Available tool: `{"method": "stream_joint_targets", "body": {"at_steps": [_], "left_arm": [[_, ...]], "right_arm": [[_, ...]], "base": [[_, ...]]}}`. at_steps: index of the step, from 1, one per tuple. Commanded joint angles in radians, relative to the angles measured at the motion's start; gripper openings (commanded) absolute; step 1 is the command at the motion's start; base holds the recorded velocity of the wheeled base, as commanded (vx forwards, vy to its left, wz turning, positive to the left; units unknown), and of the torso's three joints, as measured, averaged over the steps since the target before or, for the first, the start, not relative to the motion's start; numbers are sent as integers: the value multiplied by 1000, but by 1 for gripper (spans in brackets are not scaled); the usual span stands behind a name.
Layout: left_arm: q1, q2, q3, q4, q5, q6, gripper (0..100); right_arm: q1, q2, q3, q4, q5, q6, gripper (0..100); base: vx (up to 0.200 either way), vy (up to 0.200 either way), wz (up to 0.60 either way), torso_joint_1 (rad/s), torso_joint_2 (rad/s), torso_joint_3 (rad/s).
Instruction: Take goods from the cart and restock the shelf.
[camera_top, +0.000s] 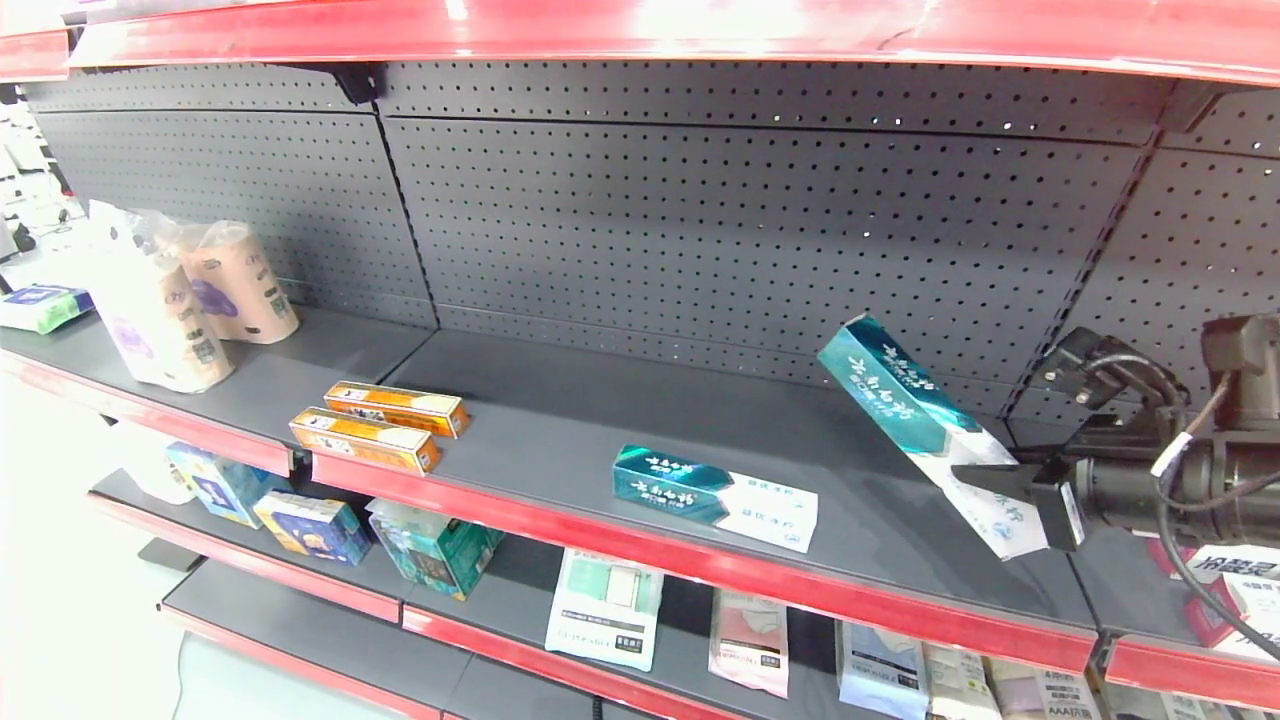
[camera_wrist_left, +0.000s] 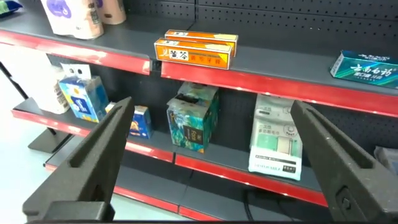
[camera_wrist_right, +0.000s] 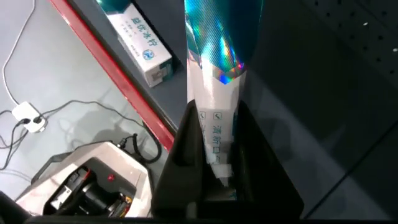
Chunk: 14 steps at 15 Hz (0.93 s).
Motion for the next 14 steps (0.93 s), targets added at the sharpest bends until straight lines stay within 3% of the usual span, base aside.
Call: {"method": "stream_joint_targets", "body": {"at_steps": [1, 5, 14], "left_arm": [[0, 0, 0, 0, 0, 0, 100], [0, 0, 0, 0, 0, 1, 100], [0, 0, 0, 0, 0, 0, 100]], "right_arm": [[-19, 101, -38, -7, 4, -27, 0], [-109, 249, -163, -7, 86, -294, 0], [-51, 391, -255, -7, 81, -394, 0]], "base": [[0, 0, 0, 0, 0, 0], [0, 0, 0, 0, 0, 0], [0, 0, 0, 0, 0, 0]]}}
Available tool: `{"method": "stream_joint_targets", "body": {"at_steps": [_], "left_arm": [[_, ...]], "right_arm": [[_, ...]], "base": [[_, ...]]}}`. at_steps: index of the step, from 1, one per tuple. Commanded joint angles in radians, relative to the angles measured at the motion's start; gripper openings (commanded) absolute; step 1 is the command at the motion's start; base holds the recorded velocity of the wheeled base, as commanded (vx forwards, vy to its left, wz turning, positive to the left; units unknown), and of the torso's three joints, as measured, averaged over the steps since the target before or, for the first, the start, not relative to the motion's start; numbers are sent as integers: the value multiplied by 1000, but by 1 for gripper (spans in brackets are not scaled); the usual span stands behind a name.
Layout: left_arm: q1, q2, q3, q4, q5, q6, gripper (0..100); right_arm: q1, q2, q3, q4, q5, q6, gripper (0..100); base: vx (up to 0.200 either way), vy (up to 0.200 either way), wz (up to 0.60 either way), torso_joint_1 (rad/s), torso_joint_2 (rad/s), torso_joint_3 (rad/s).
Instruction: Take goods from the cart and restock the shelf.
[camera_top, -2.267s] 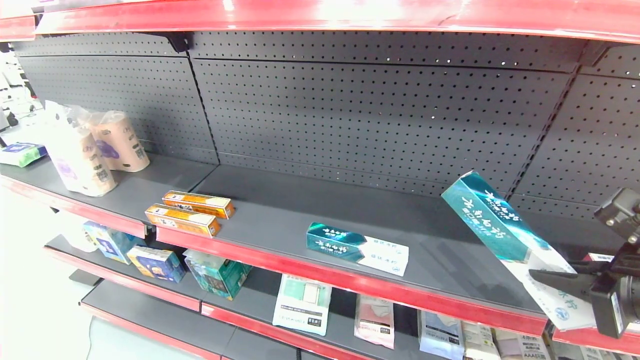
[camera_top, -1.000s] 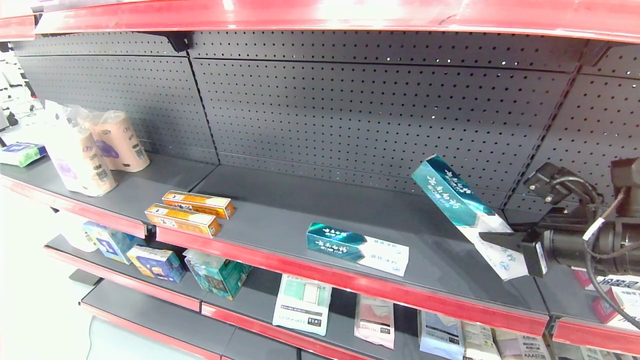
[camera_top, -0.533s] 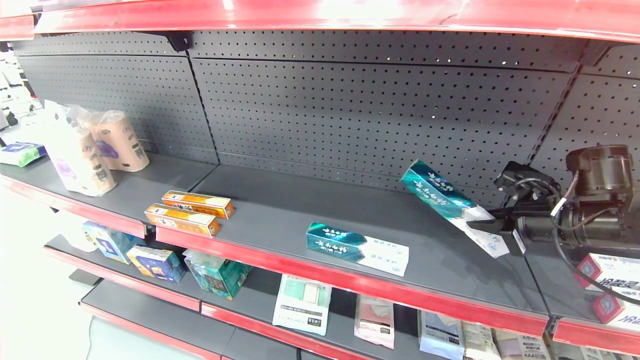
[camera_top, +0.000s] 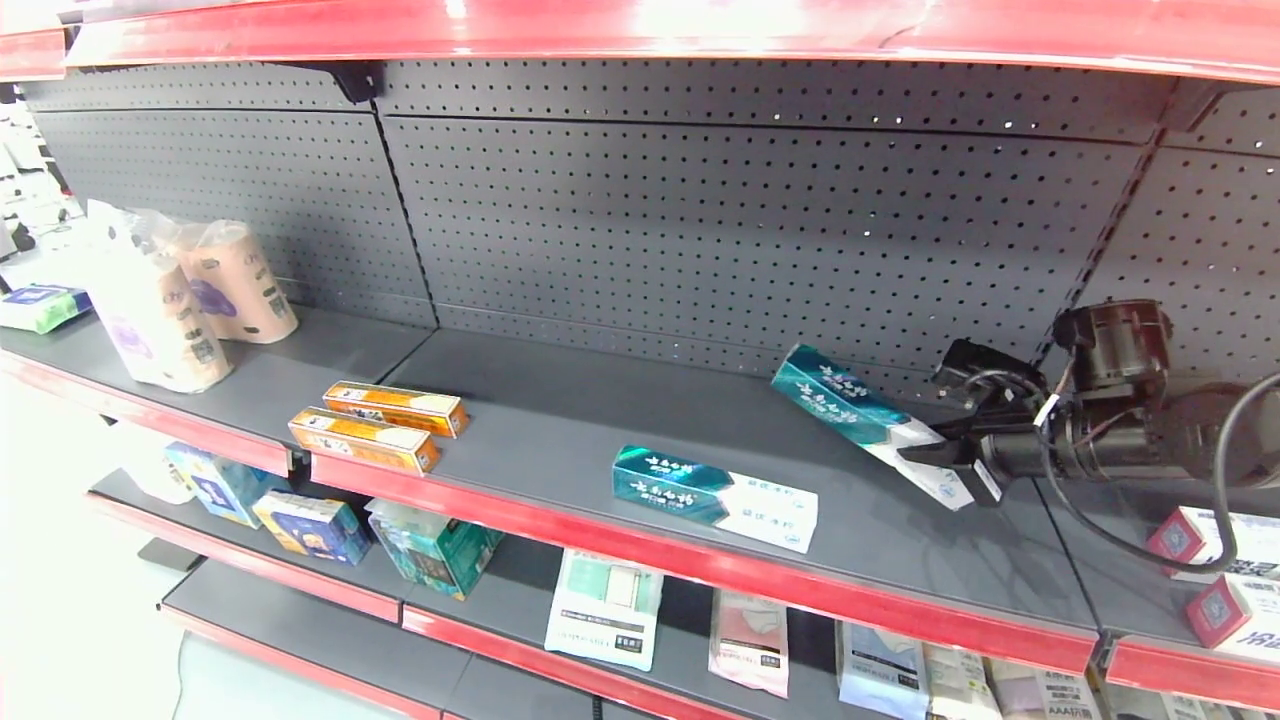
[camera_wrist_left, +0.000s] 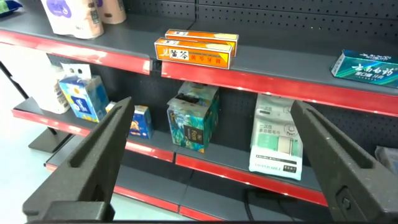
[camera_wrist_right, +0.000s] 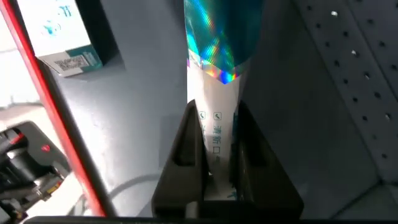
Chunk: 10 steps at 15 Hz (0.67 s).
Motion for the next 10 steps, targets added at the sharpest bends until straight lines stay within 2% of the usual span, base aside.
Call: {"method": "stream_joint_targets", "body": {"at_steps": [1, 6, 10], "left_arm": [[-2, 0, 0, 0, 0, -1, 100], [0, 0, 0, 0, 1, -1, 100], [0, 0, 0, 0, 0, -1, 100]], "right_arm": [[22, 40, -29, 6, -9, -7, 0], [77, 92, -95, 9, -93, -28, 0], [102, 106, -96, 9, -102, -44, 0]], "base": [[0, 0, 0, 0, 0, 0], [0, 0, 0, 0, 0, 0], [0, 0, 0, 0, 0, 0]]}}
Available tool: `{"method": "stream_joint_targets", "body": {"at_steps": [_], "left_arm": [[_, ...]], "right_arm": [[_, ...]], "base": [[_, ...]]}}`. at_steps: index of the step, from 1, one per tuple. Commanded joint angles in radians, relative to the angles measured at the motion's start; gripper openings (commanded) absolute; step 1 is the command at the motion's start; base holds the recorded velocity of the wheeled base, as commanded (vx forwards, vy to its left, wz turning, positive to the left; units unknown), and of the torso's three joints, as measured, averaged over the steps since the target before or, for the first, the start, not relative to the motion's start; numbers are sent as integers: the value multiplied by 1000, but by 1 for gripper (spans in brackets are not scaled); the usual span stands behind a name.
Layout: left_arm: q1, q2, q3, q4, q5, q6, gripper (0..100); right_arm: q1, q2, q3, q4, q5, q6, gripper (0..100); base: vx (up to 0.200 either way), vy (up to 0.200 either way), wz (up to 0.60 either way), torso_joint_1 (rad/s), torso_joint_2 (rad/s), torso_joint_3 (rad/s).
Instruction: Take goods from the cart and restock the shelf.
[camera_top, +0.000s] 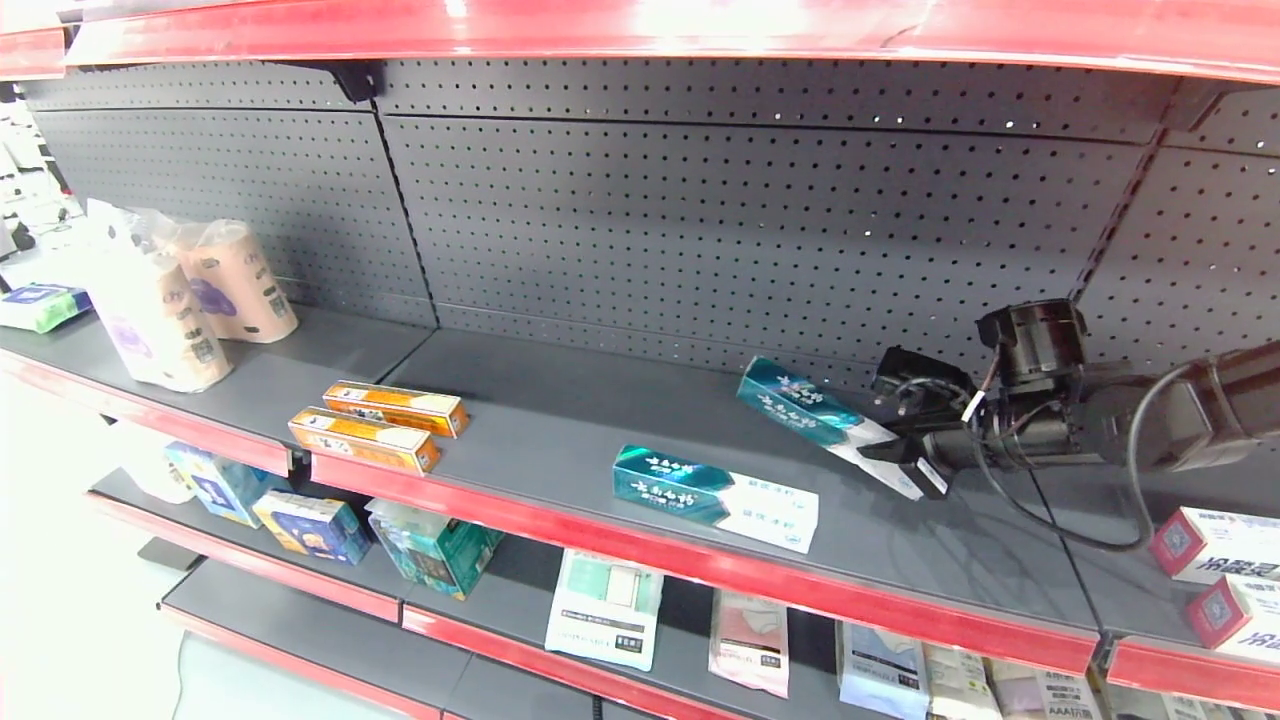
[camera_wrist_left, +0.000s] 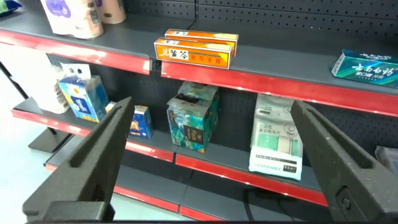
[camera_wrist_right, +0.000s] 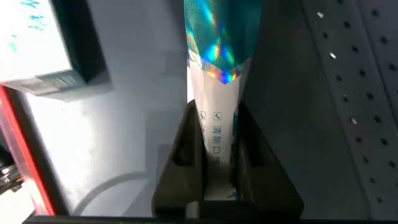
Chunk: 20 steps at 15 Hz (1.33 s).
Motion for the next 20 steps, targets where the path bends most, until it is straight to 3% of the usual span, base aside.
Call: {"method": "stream_joint_targets", "body": {"at_steps": [1, 20], "left_arm": [[0, 0, 0, 0, 1, 0, 100], [0, 0, 0, 0, 1, 0, 100]], "right_arm": [[14, 13, -3, 0, -2, -9, 0], [126, 118, -108, -1, -26, -40, 0]], "base": [[0, 0, 0, 0, 0, 0], [0, 0, 0, 0, 0, 0]]}}
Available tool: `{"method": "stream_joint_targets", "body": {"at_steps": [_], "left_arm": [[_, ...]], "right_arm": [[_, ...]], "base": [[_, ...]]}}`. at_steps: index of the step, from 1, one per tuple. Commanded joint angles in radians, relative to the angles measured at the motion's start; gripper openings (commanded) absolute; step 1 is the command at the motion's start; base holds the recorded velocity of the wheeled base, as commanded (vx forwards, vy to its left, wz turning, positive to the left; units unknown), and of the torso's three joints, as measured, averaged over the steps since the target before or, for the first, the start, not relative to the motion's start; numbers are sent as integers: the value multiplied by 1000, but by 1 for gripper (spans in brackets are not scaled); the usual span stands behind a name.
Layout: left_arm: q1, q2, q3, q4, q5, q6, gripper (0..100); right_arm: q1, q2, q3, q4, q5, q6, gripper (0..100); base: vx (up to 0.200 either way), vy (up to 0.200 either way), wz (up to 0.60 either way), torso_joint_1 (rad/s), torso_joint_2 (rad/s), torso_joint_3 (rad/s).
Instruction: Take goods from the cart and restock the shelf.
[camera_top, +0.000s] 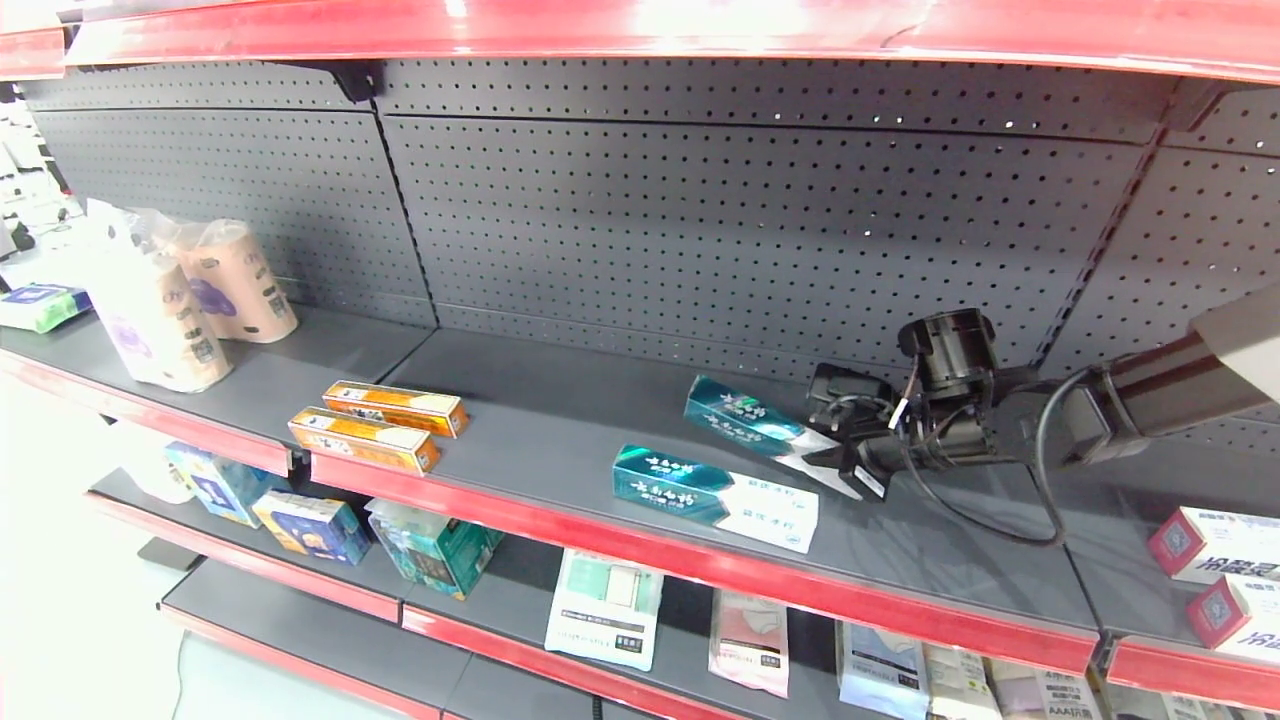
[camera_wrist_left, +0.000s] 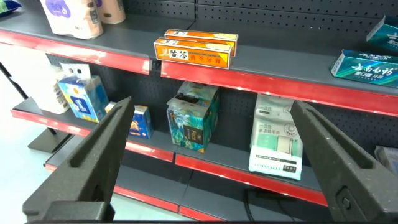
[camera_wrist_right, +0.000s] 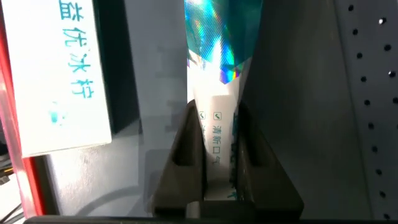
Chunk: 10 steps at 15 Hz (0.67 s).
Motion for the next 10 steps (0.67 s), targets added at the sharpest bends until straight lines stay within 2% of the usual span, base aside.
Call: {"method": "stream_joint_targets", "body": {"at_steps": [1, 3, 4, 10], "left_arm": [[0, 0, 0, 0, 1, -1, 100], [0, 0, 0, 0, 0, -1, 100], [0, 0, 0, 0, 1, -1, 100], [0, 0, 0, 0, 1, -1, 100]], "right_arm": [[10, 11, -10, 1, -4, -1, 0], [15, 14, -10, -1, -7, -1, 0], [18, 15, -10, -1, -10, -1, 100], [15, 19, -12, -5, -11, 4, 100]], "base": [[0, 0, 0, 0, 0, 0], [0, 0, 0, 0, 0, 0], [0, 0, 0, 0, 0, 0], [0, 0, 0, 0, 0, 0]]}}
